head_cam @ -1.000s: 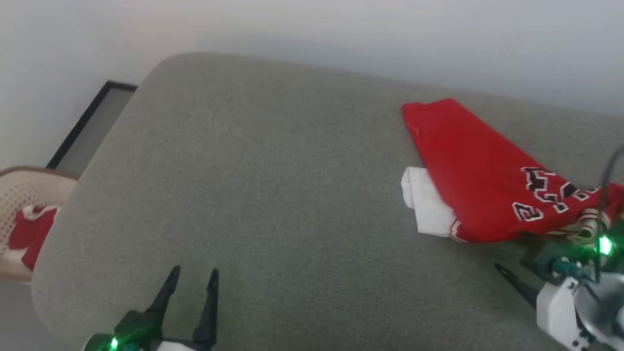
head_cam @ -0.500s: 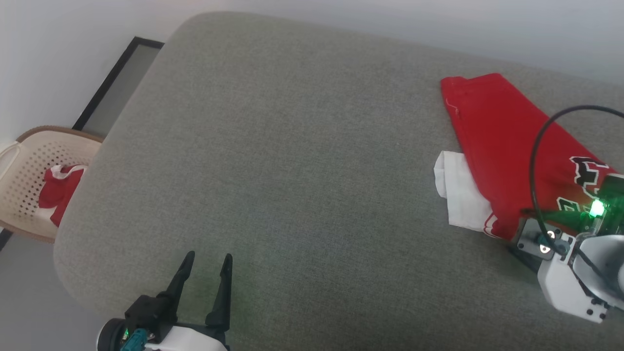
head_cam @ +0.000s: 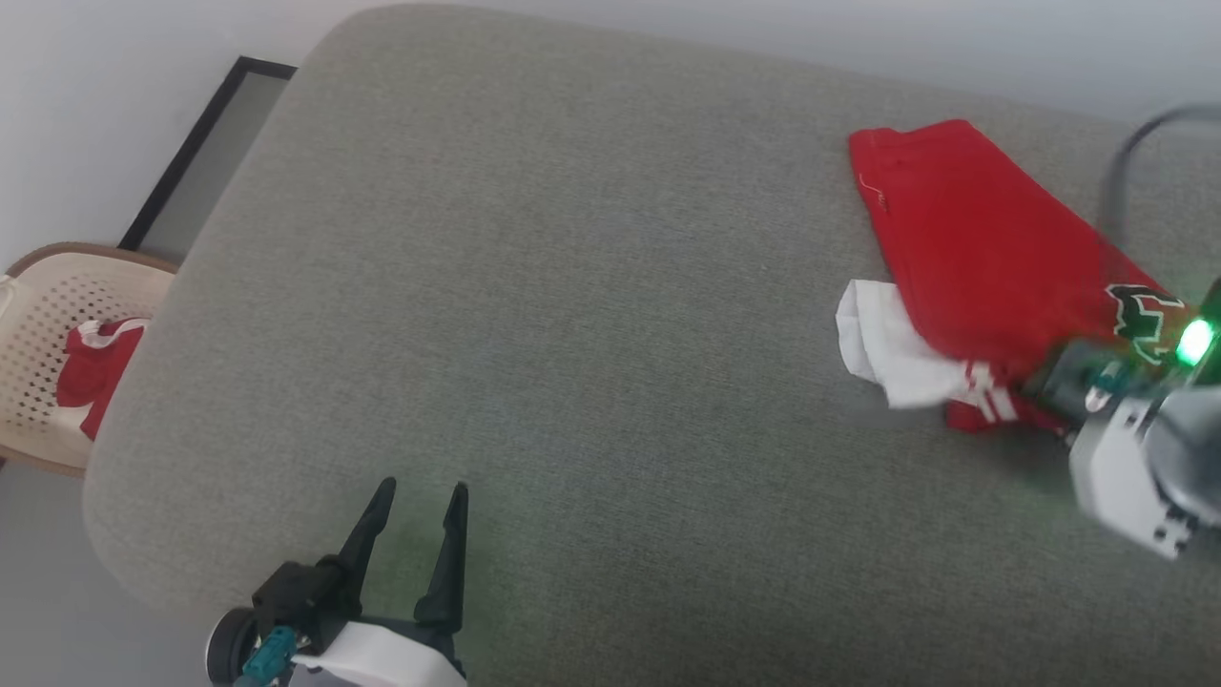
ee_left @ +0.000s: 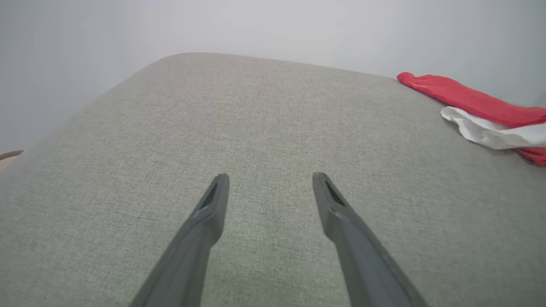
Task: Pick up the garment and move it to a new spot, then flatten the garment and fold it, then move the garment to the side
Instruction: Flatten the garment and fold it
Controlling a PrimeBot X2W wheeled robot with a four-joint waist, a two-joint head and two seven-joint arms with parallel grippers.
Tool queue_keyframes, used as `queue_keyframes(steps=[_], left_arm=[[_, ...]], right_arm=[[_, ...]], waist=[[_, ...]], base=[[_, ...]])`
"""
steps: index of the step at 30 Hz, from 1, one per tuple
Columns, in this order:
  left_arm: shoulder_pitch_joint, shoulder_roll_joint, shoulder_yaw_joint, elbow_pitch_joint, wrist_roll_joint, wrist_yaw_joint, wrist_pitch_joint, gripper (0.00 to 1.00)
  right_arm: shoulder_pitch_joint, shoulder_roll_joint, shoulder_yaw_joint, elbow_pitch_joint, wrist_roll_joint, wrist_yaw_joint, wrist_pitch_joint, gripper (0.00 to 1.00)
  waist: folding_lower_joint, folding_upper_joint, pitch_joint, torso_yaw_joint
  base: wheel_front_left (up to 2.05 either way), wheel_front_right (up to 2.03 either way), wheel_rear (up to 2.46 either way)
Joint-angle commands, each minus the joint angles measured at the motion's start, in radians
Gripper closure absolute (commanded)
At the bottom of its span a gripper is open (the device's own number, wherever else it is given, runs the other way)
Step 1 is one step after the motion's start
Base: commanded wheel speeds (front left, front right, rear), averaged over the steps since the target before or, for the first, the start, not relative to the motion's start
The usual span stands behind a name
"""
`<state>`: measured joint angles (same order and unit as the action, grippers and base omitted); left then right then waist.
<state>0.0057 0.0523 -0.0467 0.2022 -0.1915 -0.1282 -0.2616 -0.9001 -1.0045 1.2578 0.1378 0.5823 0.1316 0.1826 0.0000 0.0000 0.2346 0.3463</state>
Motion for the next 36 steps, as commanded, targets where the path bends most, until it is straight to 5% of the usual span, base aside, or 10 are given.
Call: queue_keyframes(steps=[1, 9, 18, 27, 28, 29, 30, 31, 36], left_arm=[[-0.016, -0.003, -0.001, -0.002, -0.007, -0.003, -0.005, 0.00], [-0.036, -0.003, -0.006, -0.011, -0.027, -0.003, -0.005, 0.00], [-0.079, -0.003, -0.030, -0.009, -0.043, -0.003, -0.005, 0.00], [-0.113, -0.003, -0.034, 0.005, -0.047, -0.003, -0.005, 0.00], [-0.114, -0.003, -0.032, 0.006, -0.045, -0.003, -0.005, 0.00], [-0.114, -0.003, -0.028, 0.006, -0.040, -0.003, -0.005, 0.00], [-0.113, -0.003, -0.023, 0.007, -0.035, -0.003, -0.005, 0.00], [-0.112, -0.003, -0.018, 0.008, -0.029, -0.003, -0.005, 0.00], [-0.126, 0.040, -0.009, -0.007, -0.013, -0.003, -0.005, 0.00]], right_arm=[[-0.013, -0.001, -0.015, 0.009, 0.033, -0.002, -0.013, 1.00], [-0.034, -0.004, -0.148, 0.123, 0.134, -0.002, -0.046, 1.00], [-0.021, 0.131, -0.402, 0.485, 0.114, -0.002, -0.089, 1.00], [-0.013, 0.228, -0.464, 0.649, 0.049, -0.002, -0.090, 1.00], [-0.012, 0.234, -0.470, 0.660, 0.046, -0.002, -0.094, 0.91], [-0.010, 0.240, -0.475, 0.668, 0.042, -0.002, -0.103, 0.69], [-0.009, 0.246, -0.481, 0.672, 0.037, -0.002, -0.119, 0.13], [-0.005, 0.253, -0.489, 0.679, 0.038, -0.002, -0.133, 0.00], [0.020, 0.287, -0.539, 0.689, 0.043, -0.002, -0.235, 0.00]], waist=[[0.0000, 0.0000, 0.004, -0.006], [0.0000, 0.0000, 0.029, -0.027], [0.0000, 0.0000, 0.084, -0.024], [0.0000, 0.0000, 0.123, -0.001], [0.0000, 0.0000, 0.124, -0.002], [0.0000, 0.0000, 0.123, -0.006], [0.0000, 0.0000, 0.119, -0.012], [0.0000, 0.0000, 0.114, -0.019], [0.0000, 0.0000, 0.069, -0.073]], base=[[0.00, 0.00, 0.00], [0.00, 0.00, 0.00], [0.00, 0.00, 0.00], [0.00, 0.00, 0.00], [0.00, 0.00, 0.00], [0.00, 0.00, 0.00], [0.00, 0.00, 0.00], [0.00, 0.00, 0.00], [0.00, 0.00, 0.00]])
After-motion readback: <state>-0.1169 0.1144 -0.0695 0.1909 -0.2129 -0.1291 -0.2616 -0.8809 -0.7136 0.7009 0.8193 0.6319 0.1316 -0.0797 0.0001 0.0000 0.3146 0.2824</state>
